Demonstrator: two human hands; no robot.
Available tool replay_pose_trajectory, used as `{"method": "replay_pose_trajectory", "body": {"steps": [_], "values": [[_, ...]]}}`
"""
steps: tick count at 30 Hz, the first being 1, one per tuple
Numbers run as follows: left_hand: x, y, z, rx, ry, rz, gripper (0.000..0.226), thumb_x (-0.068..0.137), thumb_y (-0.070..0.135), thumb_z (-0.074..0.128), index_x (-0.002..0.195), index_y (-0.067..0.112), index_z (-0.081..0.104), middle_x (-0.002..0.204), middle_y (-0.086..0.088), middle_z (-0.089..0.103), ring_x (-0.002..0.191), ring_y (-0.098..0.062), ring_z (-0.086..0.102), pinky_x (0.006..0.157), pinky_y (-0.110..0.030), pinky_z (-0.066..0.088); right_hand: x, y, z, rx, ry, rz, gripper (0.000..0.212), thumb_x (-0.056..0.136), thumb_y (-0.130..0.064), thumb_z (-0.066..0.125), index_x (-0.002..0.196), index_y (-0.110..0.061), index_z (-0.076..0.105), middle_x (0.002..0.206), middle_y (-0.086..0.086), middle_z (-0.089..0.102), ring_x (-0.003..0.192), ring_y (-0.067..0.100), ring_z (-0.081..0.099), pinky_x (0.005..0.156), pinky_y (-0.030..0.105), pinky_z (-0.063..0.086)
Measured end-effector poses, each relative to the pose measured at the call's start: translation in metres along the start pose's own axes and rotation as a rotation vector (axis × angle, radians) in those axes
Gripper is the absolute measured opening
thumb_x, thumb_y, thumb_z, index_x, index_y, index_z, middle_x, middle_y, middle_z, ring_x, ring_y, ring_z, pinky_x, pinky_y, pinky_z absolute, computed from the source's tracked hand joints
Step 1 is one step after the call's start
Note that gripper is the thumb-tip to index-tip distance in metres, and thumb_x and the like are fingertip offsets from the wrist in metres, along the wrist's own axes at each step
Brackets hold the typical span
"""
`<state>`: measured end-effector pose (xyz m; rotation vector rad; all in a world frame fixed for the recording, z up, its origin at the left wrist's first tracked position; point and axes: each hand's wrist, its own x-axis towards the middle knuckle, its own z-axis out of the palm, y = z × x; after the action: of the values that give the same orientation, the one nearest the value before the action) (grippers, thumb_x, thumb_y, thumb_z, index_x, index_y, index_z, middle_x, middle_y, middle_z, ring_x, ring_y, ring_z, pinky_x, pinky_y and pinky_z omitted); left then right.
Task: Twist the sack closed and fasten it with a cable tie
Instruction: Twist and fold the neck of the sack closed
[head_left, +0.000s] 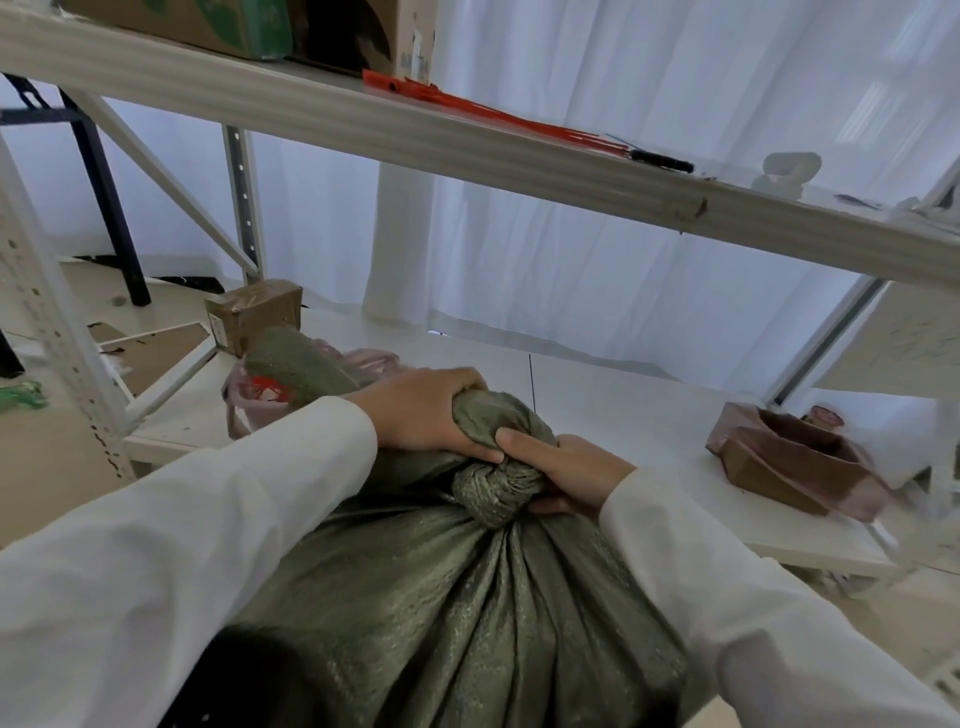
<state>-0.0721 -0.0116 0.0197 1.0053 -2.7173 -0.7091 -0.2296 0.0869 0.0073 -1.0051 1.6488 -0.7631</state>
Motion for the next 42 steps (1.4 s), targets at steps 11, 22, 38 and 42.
{"method": "replay_pose_trajectory", "body": {"steps": [11, 22, 38, 42], "values": [[-0.035, 0.01, 0.024, -0.2, 0.188, -0.079, 0.055, 0.074, 0.074, 0.046, 0.089, 0.025, 0.063, 0.084, 0.01, 0.064, 0.08, -0.01, 0.06, 0.071, -0.03, 0.049, 0.015, 0.0, 0.006, 0.229, 0.089, 0.003, 0.018, 0.082, -0.025, 0.064, 0.095, -0.014, 0.066, 0.09, 0.003, 0.069, 0.083, 0.014, 0.064, 0.073, 0.025, 0.053], [-0.012, 0.0, 0.03, -0.773, -0.291, -0.428, 0.066, 0.059, 0.042, 0.076, 0.115, 0.013, 0.057, 0.112, -0.002, 0.067, 0.108, -0.019, 0.061, 0.102, -0.036, 0.046, 0.006, -0.006, 0.01, 0.604, 0.006, 0.046, 0.024, 0.089, -0.013, 0.052, 0.109, -0.003, 0.061, 0.094, 0.01, 0.069, 0.087, 0.021, 0.064, 0.083, 0.033, 0.052], [-0.022, 0.009, 0.064, -1.071, 0.029, -0.318, 0.019, 0.061, 0.011, 0.067, 0.08, 0.008, 0.064, 0.08, -0.009, 0.069, 0.075, -0.023, 0.066, 0.076, -0.034, 0.056, -0.002, -0.011, 0.02, 0.811, 0.111, 0.003, 0.031, 0.089, -0.021, 0.053, 0.108, 0.002, 0.061, 0.1, 0.018, 0.068, 0.084, 0.029, 0.066, 0.077, 0.043, 0.055], [-0.026, 0.007, 0.061, -1.084, 0.022, -0.306, 0.016, 0.075, -0.002, 0.06, 0.079, 0.014, 0.062, 0.077, -0.001, 0.067, 0.073, -0.016, 0.064, 0.067, -0.025, 0.052, 0.0, -0.002, 0.02, 0.647, 0.046, 0.03, 0.03, 0.081, -0.028, 0.062, 0.097, -0.003, 0.067, 0.093, 0.015, 0.073, 0.08, 0.025, 0.07, 0.079, 0.038, 0.055]]}}
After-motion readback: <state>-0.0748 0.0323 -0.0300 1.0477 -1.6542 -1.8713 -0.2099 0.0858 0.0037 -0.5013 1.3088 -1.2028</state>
